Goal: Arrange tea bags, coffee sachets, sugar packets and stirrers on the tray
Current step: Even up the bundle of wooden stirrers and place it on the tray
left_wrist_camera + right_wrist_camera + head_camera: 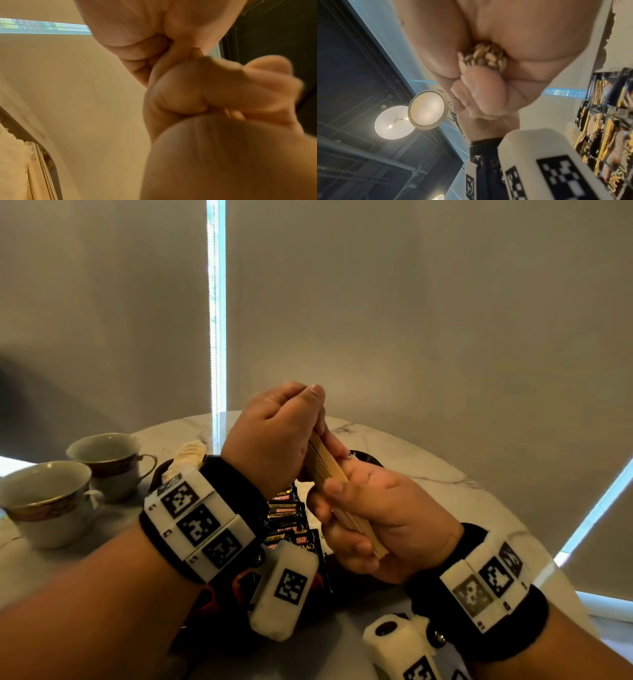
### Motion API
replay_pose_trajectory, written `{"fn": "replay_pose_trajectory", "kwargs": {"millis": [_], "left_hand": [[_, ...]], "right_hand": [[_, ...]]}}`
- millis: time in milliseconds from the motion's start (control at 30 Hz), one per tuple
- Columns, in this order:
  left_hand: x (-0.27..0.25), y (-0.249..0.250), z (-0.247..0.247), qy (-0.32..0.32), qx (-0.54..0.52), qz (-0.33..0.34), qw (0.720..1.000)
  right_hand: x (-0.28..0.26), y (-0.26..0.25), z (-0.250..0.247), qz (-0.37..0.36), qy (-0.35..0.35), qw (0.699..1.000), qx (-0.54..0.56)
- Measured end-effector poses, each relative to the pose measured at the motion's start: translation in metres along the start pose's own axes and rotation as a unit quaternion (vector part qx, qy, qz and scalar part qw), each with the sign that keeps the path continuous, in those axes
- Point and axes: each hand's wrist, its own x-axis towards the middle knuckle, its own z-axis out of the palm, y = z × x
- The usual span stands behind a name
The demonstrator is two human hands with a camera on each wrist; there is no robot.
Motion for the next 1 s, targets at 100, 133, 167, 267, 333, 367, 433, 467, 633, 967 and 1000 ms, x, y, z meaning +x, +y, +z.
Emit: {"fn": "replay_pose_trajectory", "kwargs": {"millis": [100,133,167,267,333,367,433,467,633,967,1000], "left_hand": [[0.001,-0.003,-0.002,-0.016,0.004,-0.009,1.0],[0.002,-0.005,-0.002,-0.023,0.019,0.003,1.0],[0.003,-0.007,-0.003,-0.029,0.047,0.015,0.998],[0.007,-0.009,-0.013,-0.024,0.149,0.017,0.988],[0.011,-0.008,-0.019,0.016,0.154,-0.004,0.988],[0.011,-0.005,-0.022,0.038,0.139,-0.004,0.99],[0.012,-0.003,-0.024,0.071,0.116,0.008,0.991],[0.012,-0.002,-0.025,0.083,0.116,0.01,0.99],[0.01,-0.005,-0.022,0.094,0.117,0.012,0.989],[0.006,-0.007,-0.011,0.077,0.118,-0.002,0.99],[0.005,-0.007,-0.01,0.074,0.119,-0.001,0.99]], "right_hand": [[-0.005,-0.013,0.003,0.025,0.024,0.998,-0.048],[-0.007,-0.02,0.002,0.043,0.039,0.995,-0.076],[-0.009,-0.028,0.0,0.06,0.054,0.991,-0.103],[-0.003,-0.056,-0.019,0.093,0.123,0.97,-0.186],[0.009,-0.072,-0.044,0.127,0.213,0.934,-0.259],[0.017,-0.076,-0.06,0.143,0.262,0.905,-0.302],[0.035,-0.077,-0.093,0.188,0.334,0.816,-0.432],[0.044,-0.074,-0.108,0.22,0.345,0.759,-0.506],[0.075,-0.051,-0.148,0.326,0.326,0.585,-0.667],[0.099,-0.037,-0.175,0.373,0.261,0.492,-0.742],[0.1,-0.037,-0.175,0.373,0.259,0.491,-0.743]]}}
